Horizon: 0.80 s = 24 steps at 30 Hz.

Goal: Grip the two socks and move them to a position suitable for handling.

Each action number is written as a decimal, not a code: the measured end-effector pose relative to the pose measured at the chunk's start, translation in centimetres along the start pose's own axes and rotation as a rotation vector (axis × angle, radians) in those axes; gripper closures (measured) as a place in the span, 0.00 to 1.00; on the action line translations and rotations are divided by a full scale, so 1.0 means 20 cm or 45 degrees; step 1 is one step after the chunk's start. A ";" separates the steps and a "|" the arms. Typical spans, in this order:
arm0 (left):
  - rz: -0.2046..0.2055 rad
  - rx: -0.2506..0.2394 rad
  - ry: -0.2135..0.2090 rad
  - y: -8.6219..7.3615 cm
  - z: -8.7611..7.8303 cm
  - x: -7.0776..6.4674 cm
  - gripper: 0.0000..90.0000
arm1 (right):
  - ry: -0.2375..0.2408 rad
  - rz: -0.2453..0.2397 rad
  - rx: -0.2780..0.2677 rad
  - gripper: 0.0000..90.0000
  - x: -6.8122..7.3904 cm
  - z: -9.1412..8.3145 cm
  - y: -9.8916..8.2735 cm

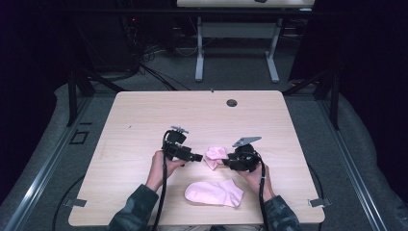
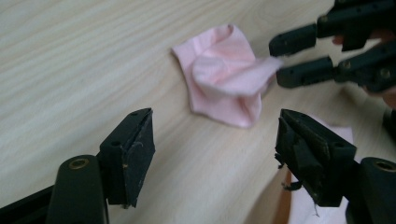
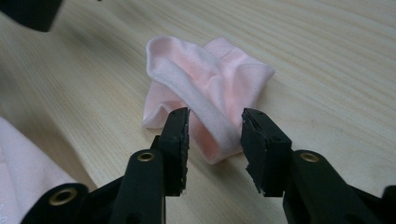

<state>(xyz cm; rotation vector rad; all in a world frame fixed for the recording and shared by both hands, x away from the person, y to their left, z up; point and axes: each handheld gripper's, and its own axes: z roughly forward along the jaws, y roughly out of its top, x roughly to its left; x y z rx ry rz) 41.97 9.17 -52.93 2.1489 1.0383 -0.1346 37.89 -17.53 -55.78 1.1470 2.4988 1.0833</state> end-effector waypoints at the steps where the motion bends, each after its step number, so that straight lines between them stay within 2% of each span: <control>1: -0.013 0.018 -0.002 0.04 0.03 0.01 0.31 | -0.001 0.005 -0.008 0.71 0.00 0.00 0.00; 5: -0.045 0.061 -0.001 0.13 0.13 0.04 0.37 | -0.004 0.000 -0.013 0.71 0.01 0.01 0.00; 7: -0.017 0.099 0.022 0.15 0.16 0.03 0.40 | -0.001 0.006 -0.011 0.71 0.00 0.01 0.00; 12: -0.017 0.161 0.020 0.17 0.23 0.02 0.50 | -0.004 0.010 -0.005 0.73 0.00 0.01 0.00; 15: -0.013 0.200 0.050 0.17 0.26 0.01 0.62 | -0.010 0.003 -0.009 0.75 0.00 0.02 -0.01; 17: -0.004 0.215 0.069 0.16 0.29 0.00 0.74 | -0.011 0.007 -0.002 0.75 0.00 0.03 -0.02; 18: 0.000 0.212 0.075 0.16 0.29 0.00 0.83 | -0.015 0.005 0.005 0.76 0.00 0.04 -0.03; 21: 0.040 0.208 0.091 0.16 0.30 -0.02 0.97 | -0.015 0.017 -0.004 0.75 0.00 0.04 -0.04; 24: 0.087 0.180 0.102 0.17 0.27 -0.06 0.99 | -0.021 0.029 -0.007 0.71 0.00 0.05 -0.04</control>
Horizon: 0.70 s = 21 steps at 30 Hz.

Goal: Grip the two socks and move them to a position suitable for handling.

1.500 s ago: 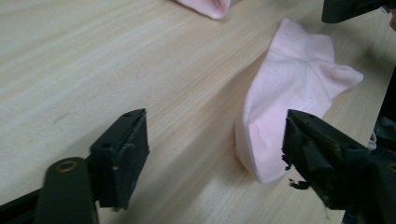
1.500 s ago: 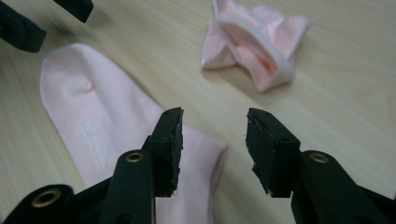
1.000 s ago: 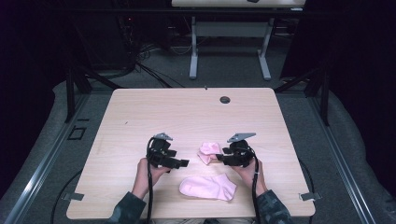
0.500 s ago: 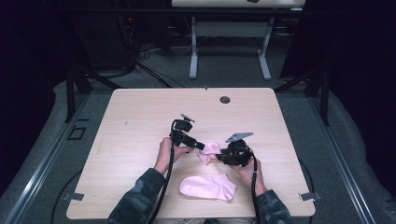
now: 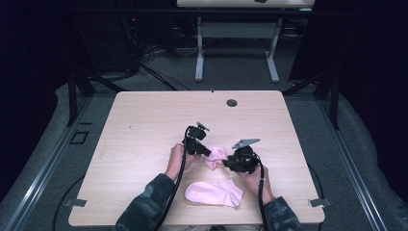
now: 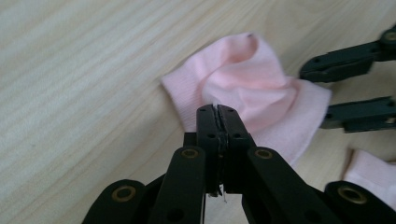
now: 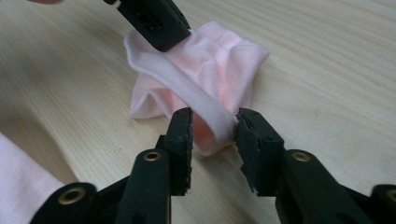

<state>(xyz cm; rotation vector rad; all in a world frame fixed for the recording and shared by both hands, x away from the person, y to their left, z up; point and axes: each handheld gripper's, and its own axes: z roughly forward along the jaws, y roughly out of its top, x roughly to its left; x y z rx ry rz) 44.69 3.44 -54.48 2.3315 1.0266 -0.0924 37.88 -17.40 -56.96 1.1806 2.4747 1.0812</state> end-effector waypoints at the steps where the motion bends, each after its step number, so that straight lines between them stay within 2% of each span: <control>1: 0.018 -0.016 0.001 0.01 -0.02 -0.01 0.99 | 0.001 0.008 0.002 0.70 0.00 0.00 0.00; 3: 0.031 -0.072 -0.003 0.02 -0.07 -0.05 0.99 | 0.008 0.036 -0.010 0.66 -0.01 0.00 0.00; 4: 0.056 -0.080 -0.019 0.03 -0.09 -0.06 0.99 | 0.010 0.041 -0.016 0.66 -0.01 0.00 0.00; 7: 0.080 -0.147 -0.034 0.07 -0.16 -0.12 0.99 | 0.027 0.065 -0.031 0.68 -0.02 0.00 0.00; 13: 0.131 -0.246 -0.080 0.12 -0.28 -0.22 0.99 | 0.037 0.114 -0.139 0.89 -0.05 -0.03 0.02; 16: 0.159 -0.291 -0.089 0.14 -0.33 -0.26 0.99 | -0.013 0.098 -0.219 0.98 -0.04 -0.09 0.03; 19: 0.166 -0.321 -0.113 0.16 -0.36 -0.27 0.99 | -0.088 0.066 -0.269 0.98 -0.04 -0.17 0.04; 21: 0.164 -0.344 -0.133 0.16 -0.37 -0.28 0.99 | -0.180 0.016 -0.287 0.99 -0.03 -0.24 0.05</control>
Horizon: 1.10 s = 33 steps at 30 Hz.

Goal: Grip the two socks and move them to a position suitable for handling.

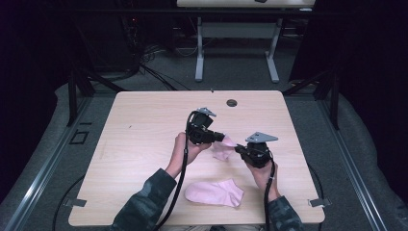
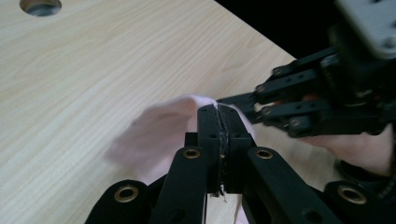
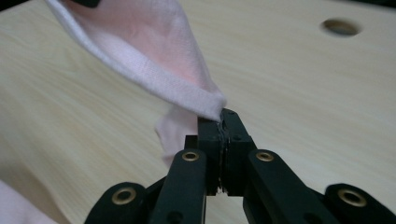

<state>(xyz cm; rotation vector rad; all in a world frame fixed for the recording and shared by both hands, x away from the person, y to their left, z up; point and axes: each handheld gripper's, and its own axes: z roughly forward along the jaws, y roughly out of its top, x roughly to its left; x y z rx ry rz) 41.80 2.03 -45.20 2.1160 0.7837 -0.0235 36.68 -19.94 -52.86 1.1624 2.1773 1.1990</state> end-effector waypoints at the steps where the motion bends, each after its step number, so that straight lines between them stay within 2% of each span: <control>1: -0.003 -0.005 -0.012 0.00 0.00 0.00 0.99 | -0.041 -0.028 -0.005 0.99 0.01 -0.04 0.02; 2: -0.004 -0.011 -0.019 0.00 0.00 0.00 0.99 | -0.077 -0.058 -0.008 0.99 0.01 -0.07 0.03; 3: 0.000 0.002 -0.022 0.00 0.01 0.00 0.99 | -0.145 -0.122 0.015 0.99 0.04 -0.12 0.05; 5: -0.007 0.020 -0.016 -0.03 0.03 0.02 0.99 | -0.208 -0.182 0.030 0.99 0.07 -0.17 0.07; 7: -0.031 0.044 -0.028 -0.06 0.05 0.05 0.99 | -0.197 -0.235 0.074 0.98 0.12 -0.18 0.07; 8: -0.037 0.072 -0.019 -0.09 0.06 0.08 0.99 | -0.171 -0.245 0.094 0.98 0.13 -0.17 0.07; 9: -0.048 0.093 -0.021 -0.12 0.07 0.10 0.99 | -0.124 -0.251 0.148 0.98 0.16 -0.14 0.05; 10: -0.061 0.109 -0.027 -0.15 0.08 0.12 0.99 | -0.067 -0.246 0.185 0.98 0.17 -0.10 0.03; 11: -0.070 0.144 -0.003 -0.19 0.10 0.15 0.99 | -0.032 -0.240 0.204 0.97 0.18 -0.07 0.02; 12: -0.078 0.160 0.007 -0.21 0.11 0.17 0.99 | 0.043 -0.229 0.254 0.93 0.18 -0.01 -0.01; 15: -0.135 0.197 -0.006 -0.31 0.12 0.26 0.98 | 0.151 -0.194 0.307 0.85 0.19 0.08 -0.06; 17: -0.161 0.215 -0.017 -0.37 0.12 0.30 0.98 | 0.178 -0.174 0.306 0.80 0.17 0.08 -0.08; 19: -0.173 0.225 -0.016 -0.40 0.11 0.32 0.98 | 0.206 -0.129 0.281 0.74 0.13 0.07 -0.08; 24: -0.188 0.227 -0.009 -0.45 0.08 0.34 0.95 | 0.186 -0.069 0.243 0.70 0.05 0.01 -0.08; 27: -0.185 0.240 0.027 -0.47 0.07 0.35 0.91 | 0.155 -0.040 0.242 0.68 0.00 -0.01 -0.09; 30: -0.182 0.242 0.044 -0.49 0.05 0.35 0.82 | 0.135 -0.011 0.242 0.65 -0.04 -0.02 -0.10; 33: -0.180 0.238 0.076 -0.50 0.02 0.35 0.65 | 0.135 0.019 0.232 0.61 -0.07 -0.03 -0.11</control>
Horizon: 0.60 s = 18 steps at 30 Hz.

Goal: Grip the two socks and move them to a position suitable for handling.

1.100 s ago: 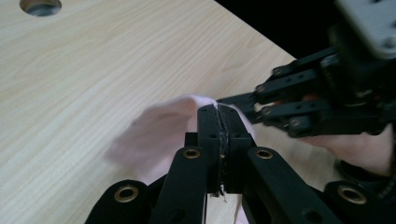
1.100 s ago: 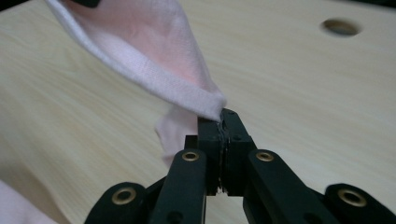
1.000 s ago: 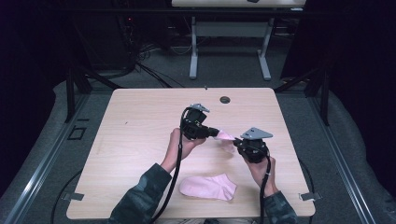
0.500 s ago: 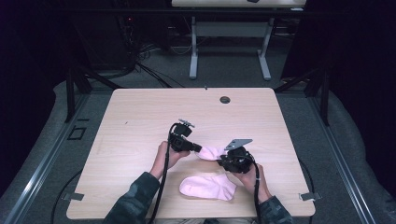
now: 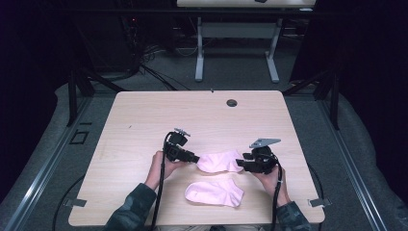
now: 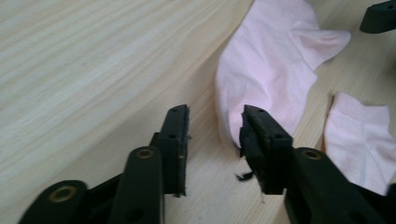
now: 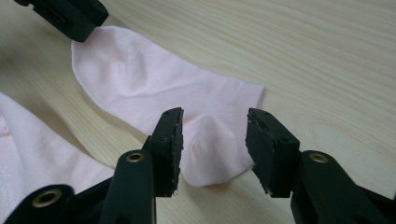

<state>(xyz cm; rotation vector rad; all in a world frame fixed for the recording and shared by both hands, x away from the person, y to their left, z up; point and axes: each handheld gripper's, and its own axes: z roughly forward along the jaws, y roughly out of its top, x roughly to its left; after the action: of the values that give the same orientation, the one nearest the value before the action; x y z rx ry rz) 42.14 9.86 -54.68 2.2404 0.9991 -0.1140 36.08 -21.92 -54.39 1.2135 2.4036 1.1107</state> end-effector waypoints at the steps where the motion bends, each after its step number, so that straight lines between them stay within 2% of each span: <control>1: 0.000 -0.009 0.010 -0.01 -0.02 0.00 0.60 | -0.002 0.005 -0.007 0.60 0.00 0.00 0.00; 4: 0.000 -0.043 0.061 -0.02 -0.05 0.00 0.45 | -0.007 0.013 -0.018 0.55 -0.02 -0.01 0.00; 7: -0.002 -0.082 0.086 -0.03 -0.10 0.00 0.40 | -0.015 0.025 -0.020 0.52 -0.03 -0.01 0.00; 18: -0.022 -0.123 0.104 -0.05 -0.14 0.02 0.22 | -0.039 0.041 -0.041 0.48 -0.06 -0.03 -0.01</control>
<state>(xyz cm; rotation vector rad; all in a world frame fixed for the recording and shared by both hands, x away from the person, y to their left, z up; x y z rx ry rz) 41.14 12.26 -53.26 2.1634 1.0452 0.0176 36.45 -23.28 -54.19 1.2541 2.3429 1.1269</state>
